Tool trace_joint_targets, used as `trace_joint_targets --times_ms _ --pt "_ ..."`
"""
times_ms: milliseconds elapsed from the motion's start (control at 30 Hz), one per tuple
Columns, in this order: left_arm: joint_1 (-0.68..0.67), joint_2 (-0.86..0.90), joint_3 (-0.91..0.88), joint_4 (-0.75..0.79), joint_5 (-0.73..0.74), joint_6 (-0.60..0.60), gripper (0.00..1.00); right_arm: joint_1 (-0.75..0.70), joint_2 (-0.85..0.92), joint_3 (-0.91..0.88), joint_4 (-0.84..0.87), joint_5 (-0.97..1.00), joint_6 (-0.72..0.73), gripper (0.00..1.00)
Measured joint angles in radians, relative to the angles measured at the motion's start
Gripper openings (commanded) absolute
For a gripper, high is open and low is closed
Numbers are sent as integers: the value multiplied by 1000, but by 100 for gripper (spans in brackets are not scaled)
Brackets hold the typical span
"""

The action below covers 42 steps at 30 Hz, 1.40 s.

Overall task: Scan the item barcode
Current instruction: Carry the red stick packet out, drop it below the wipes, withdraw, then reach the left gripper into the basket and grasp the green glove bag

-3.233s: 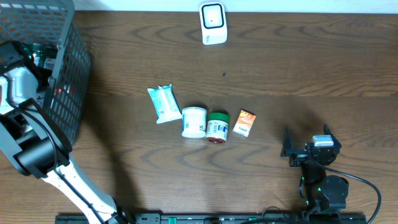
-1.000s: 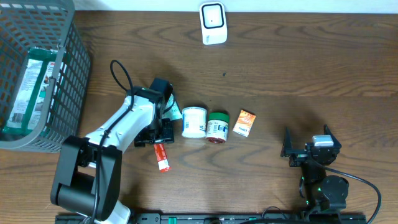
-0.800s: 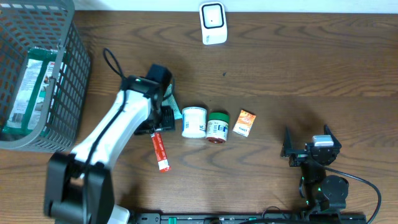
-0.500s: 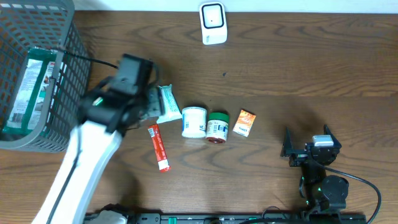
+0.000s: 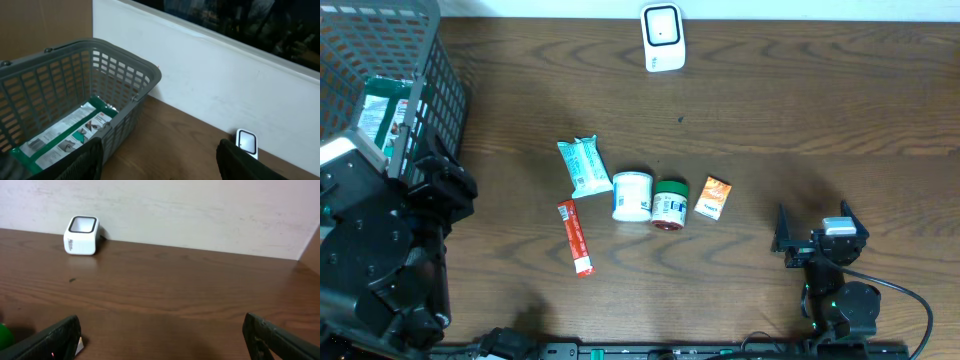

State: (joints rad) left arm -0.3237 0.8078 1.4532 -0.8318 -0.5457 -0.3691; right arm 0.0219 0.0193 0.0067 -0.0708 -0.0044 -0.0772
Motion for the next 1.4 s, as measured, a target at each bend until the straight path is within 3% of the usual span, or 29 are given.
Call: trace_joint_targets --times_ms 200,567,800,900,967,1133,1400 --pt "0 86 105 -110 -5 1 70 0 0 0 0 0 0 99" --pt "50 496 657 -545 15 1 74 0 0 0 0 0 0 99" --pt "261 679 703 -556 56 6 77 0 0 0 0 0 0 99" --pt "417 784 703 -550 142 8 77 0 0 0 0 0 0 99" --pt "528 857 703 -531 217 30 83 0 0 0 0 0 0 99" --pt "702 995 704 -473 312 61 87 0 0 0 0 0 0 99" --pt "835 1232 703 -444 340 132 89 0 0 0 0 0 0 99"
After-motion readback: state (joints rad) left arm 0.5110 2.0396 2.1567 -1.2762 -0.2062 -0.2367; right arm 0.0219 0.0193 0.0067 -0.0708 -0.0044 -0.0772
